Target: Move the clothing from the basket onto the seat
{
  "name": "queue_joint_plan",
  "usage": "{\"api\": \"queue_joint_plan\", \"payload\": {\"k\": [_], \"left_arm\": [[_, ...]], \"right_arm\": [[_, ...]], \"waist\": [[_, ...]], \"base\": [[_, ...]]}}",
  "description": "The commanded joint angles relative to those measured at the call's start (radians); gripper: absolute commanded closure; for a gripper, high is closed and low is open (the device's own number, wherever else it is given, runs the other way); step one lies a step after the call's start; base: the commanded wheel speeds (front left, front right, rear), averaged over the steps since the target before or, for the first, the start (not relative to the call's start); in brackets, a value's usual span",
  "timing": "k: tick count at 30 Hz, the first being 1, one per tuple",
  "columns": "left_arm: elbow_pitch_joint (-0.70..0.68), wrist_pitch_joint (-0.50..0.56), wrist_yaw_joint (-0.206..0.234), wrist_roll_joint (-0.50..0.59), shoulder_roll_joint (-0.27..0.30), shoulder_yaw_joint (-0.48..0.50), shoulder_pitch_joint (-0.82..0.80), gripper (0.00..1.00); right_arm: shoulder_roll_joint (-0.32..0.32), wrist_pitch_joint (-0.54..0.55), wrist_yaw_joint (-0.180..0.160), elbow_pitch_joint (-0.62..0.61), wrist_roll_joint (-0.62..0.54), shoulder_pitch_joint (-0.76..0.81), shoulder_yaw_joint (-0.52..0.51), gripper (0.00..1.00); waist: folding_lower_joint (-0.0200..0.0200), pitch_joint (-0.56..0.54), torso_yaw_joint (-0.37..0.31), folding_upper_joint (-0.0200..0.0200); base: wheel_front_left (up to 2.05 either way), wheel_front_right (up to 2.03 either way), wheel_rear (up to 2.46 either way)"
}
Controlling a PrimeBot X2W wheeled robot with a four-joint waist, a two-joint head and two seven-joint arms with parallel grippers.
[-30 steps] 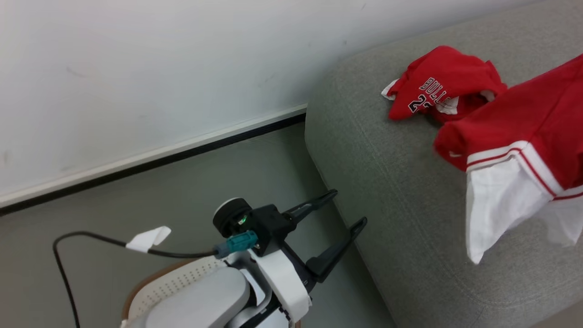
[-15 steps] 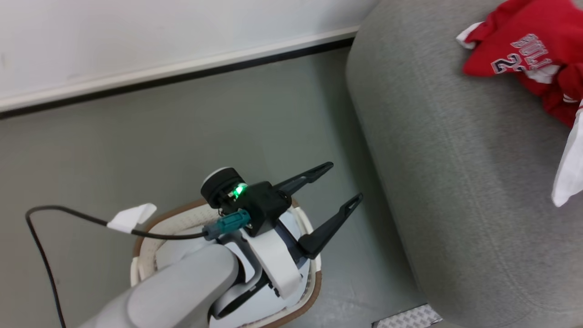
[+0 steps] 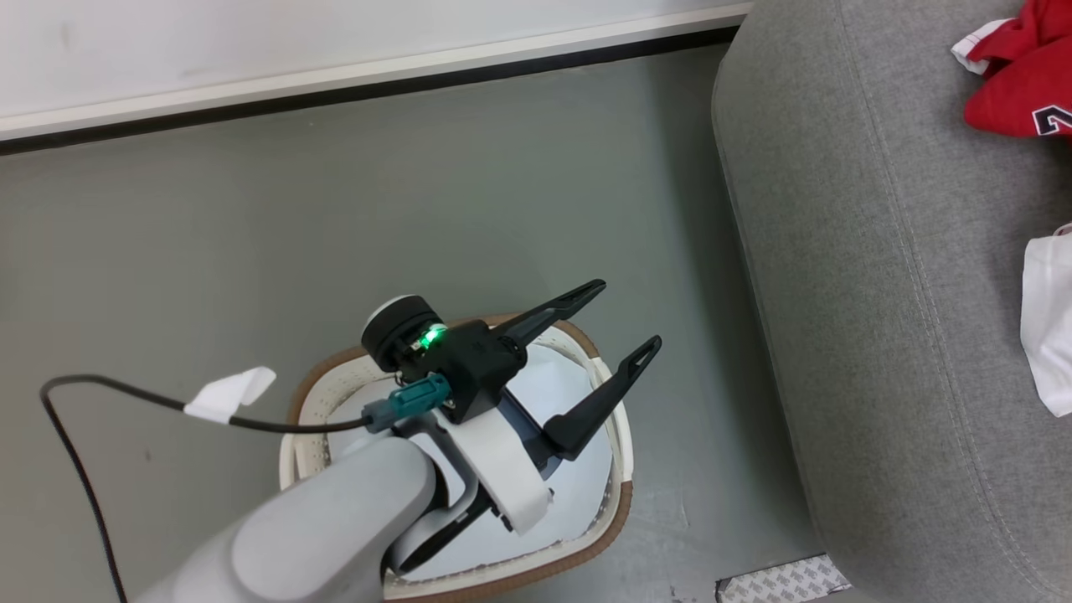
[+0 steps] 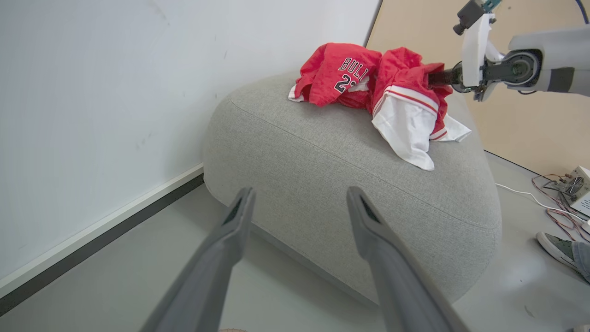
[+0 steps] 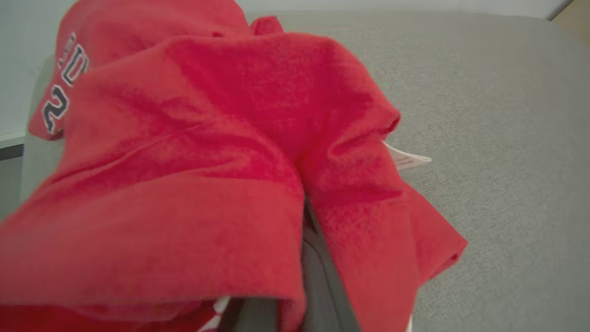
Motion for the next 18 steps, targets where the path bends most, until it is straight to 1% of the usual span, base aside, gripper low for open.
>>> {"api": "queue_joint_plan", "payload": {"k": [1,2,3,4,5,6,10,11,15,18], "left_arm": [[0.007,-0.008,0.001,-0.015,-0.004,0.004,-0.009,0.0],[0.01,-0.01,0.0,-0.016,-0.005,0.004,-0.008,0.0],[0.013,-0.014,-0.001,-0.018,-0.006,0.005,-0.006,0.0],[0.018,-0.017,-0.001,-0.017,-0.008,0.005,-0.003,0.0],[0.023,-0.019,-0.003,-0.02,-0.009,0.005,0.0,0.0],[0.028,-0.022,-0.004,-0.021,-0.012,0.005,0.004,0.0],[0.059,-0.04,-0.005,-0.034,-0.026,0.009,0.025,0.0],[0.059,-0.04,-0.005,-0.034,-0.026,0.009,0.025,0.0],[0.093,-0.058,0.001,-0.053,-0.039,0.022,0.055,0.0],[0.111,-0.064,0.008,-0.071,-0.042,0.036,0.088,0.0]], "right_arm": [[-0.013,0.024,-0.002,0.006,0.023,-0.016,0.017,1.0],[-0.019,0.036,-0.002,0.005,0.031,-0.019,0.028,0.94],[-0.024,0.046,-0.002,0.003,0.042,-0.02,0.038,0.76],[-0.028,0.053,-0.002,0.001,0.05,-0.02,0.046,0.54],[-0.033,0.059,-0.002,-0.002,0.057,-0.019,0.057,0.23],[-0.04,0.061,-0.002,-0.007,0.059,-0.018,0.069,0.0],[-0.057,0.08,-0.002,-0.018,0.073,0.007,0.121,0.0],[-0.057,0.08,-0.002,-0.018,0.073,0.007,0.121,0.0],[-0.068,0.153,-0.002,-0.05,0.099,0.031,0.181,0.0],[-0.09,0.182,-0.002,-0.094,0.113,0.057,0.216,0.0]], "waist": [[-0.0001,-0.001,0.005,0.0],[-0.0001,-0.004,0.006,0.0],[-0.0001,-0.008,0.007,0.0],[-0.0001,-0.012,0.007,0.0],[-0.0001,-0.018,0.007,0.0],[-0.0001,-0.026,0.008,0.0],[-0.0001,-0.082,0.01,0.0],[-0.0001,-0.082,0.01,0.0],[-0.0001,-0.159,0.004,0.0],[-0.0001,-0.22,-0.006,0.0]], "base": [[0.0,0.0,0.0],[0.0,0.0,0.0],[0.0,0.0,0.0],[0.0,0.0,0.0],[0.0,0.0,0.0],[0.0,0.0,0.0],[0.0,0.0,0.0],[0.0,0.0,0.0],[0.0,0.0,0.0],[0.0,0.0,0.0]]}}
